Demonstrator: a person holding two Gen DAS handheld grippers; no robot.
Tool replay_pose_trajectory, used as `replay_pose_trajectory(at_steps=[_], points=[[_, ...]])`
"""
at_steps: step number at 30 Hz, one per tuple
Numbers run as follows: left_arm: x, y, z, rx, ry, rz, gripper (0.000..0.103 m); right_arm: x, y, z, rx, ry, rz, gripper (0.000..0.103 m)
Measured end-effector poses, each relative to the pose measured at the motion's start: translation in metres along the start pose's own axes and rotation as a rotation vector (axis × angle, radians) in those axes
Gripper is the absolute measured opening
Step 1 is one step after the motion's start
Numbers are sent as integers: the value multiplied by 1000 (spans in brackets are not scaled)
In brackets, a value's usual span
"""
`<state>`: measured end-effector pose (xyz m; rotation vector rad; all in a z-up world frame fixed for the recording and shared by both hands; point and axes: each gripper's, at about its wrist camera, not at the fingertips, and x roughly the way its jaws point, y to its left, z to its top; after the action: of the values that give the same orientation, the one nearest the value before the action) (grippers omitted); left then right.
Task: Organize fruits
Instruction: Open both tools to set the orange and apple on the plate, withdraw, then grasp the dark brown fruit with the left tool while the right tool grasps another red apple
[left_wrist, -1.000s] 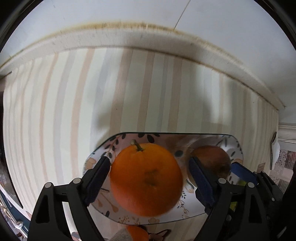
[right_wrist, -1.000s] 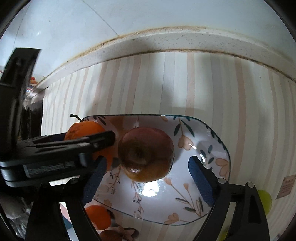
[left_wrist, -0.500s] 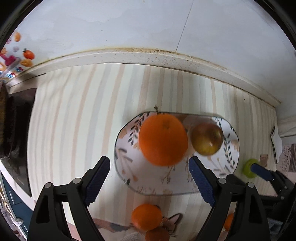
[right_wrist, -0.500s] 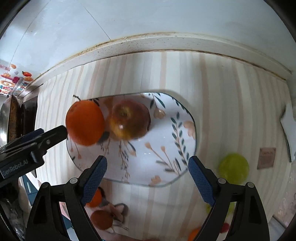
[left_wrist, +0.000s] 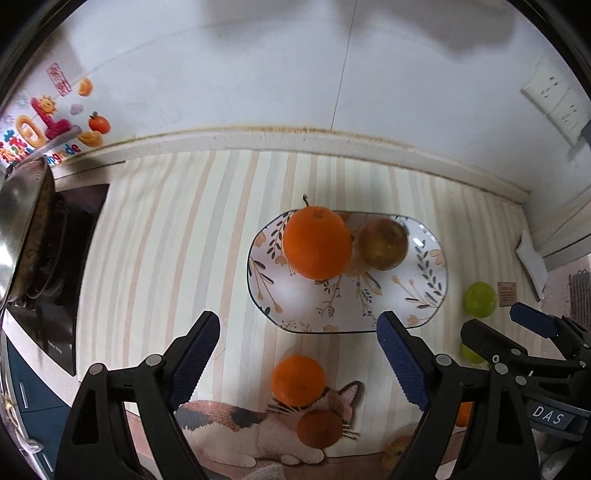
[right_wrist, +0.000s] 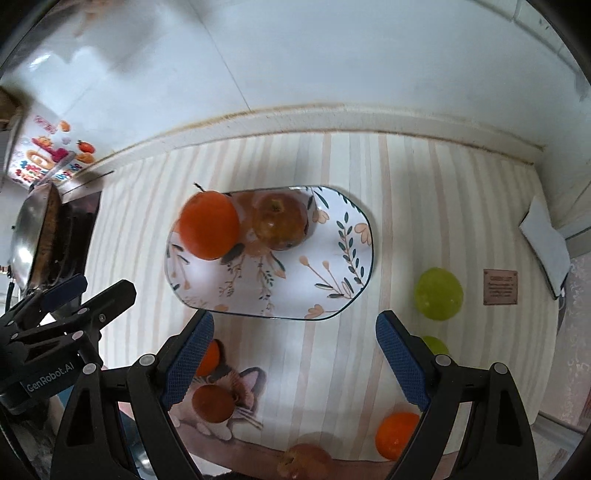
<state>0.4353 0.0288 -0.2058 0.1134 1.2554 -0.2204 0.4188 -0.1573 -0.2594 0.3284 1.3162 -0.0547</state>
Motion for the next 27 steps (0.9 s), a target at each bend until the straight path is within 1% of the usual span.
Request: replay_pose_trajectory(at_steps=[3, 6, 7, 9, 11, 13, 15, 17, 20, 24, 27], points=[[-18, 1, -8, 1, -34, -3, 87, -17, 5, -9, -6, -30, 10, 92], [-29, 1, -15, -6, -49, -16, 87, -32, 9, -18, 0, -49, 32, 92], [-31, 1, -18, -7, -50, -18, 87, -35, 10, -21, 4, -50, 42, 92], [-32, 1, -26, -7, -43, -14, 87, -35, 10, -30, 13, -22, 76, 92], [-28, 1, -38, -9, -20, 3, 87, -23, 6, -44, 37, 52, 125, 92], [-20, 1, -51, -5, 13, 23, 87, -1, 1, -62, 53, 151, 155, 92], [-5, 2, -68, -7, 65, 35, 87, 29, -7, -85, 85, 273, 181, 92], [13, 4, -87, -13, 128, 52, 87, 58, -15, -107, 112, 374, 186, 92], [33, 5, -108, -25, 192, 58, 87, 89, -24, -135, 142, 483, 179, 92], [55, 8, -131, -45, 261, 65, 87, 115, -34, -162, 164, 570, 153, 92], [66, 12, -139, -68, 293, 60, 87, 129, -41, -176, 198, 605, 155, 91]])
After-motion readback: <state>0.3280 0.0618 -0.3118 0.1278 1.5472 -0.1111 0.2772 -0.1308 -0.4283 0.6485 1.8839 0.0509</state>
